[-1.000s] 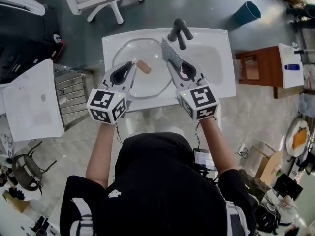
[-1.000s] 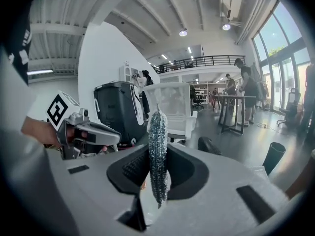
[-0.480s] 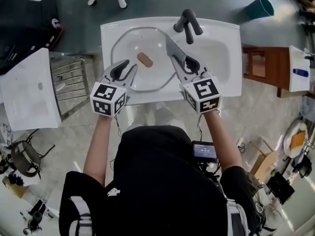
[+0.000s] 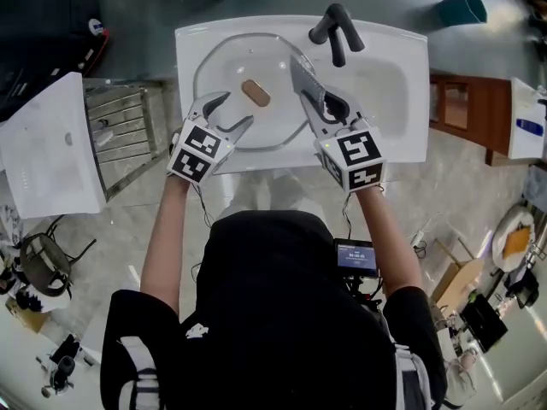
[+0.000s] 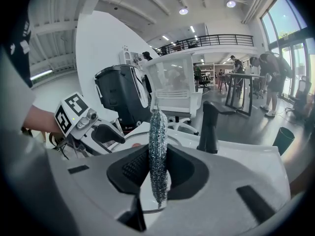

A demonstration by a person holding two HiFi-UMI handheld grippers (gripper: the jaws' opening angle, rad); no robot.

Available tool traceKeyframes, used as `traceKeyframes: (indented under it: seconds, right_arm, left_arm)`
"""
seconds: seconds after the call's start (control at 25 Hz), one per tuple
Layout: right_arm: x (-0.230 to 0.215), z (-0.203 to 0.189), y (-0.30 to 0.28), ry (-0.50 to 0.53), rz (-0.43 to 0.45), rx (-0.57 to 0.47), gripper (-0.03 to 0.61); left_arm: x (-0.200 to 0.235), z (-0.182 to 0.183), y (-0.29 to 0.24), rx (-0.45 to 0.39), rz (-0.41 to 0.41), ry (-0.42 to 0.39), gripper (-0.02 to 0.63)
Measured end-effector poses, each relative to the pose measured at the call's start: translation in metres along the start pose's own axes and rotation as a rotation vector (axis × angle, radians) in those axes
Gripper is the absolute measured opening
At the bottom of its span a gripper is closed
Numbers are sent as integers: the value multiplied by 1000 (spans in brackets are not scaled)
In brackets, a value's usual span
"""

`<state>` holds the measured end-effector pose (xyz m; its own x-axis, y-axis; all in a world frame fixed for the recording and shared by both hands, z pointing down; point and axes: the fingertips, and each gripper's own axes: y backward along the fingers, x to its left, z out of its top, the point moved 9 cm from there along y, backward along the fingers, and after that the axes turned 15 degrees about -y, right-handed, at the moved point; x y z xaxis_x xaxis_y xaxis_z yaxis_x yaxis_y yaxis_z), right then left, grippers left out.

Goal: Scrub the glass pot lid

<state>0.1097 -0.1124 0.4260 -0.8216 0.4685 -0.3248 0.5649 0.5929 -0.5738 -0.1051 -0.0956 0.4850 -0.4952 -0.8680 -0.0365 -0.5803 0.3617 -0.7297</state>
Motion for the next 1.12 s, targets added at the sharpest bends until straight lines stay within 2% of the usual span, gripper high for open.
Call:
traceKeyframes:
  seconds: [0.28, 0.4, 0.6, 0.8, 1.12]
  right_arm:
    - [0, -10, -5, 3, 3, 30, 69]
    - [-2, -16, -6, 7, -1, 52, 69]
    - [-5, -22, -8, 10, 3, 74, 69]
    - [-8, -25, -11, 6, 3, 88, 69]
    - [-8, -32, -15, 20, 10, 113, 69]
  left_arm:
    - [0, -7, -23, 148, -12, -185, 293]
    - [0, -8, -30, 175, -19, -225, 301]
    - [2, -10, -38, 192, -19, -251, 307]
    - [5, -14, -40, 155, -31, -212, 308]
    - [5, -15, -38, 137, -31, -206, 310]
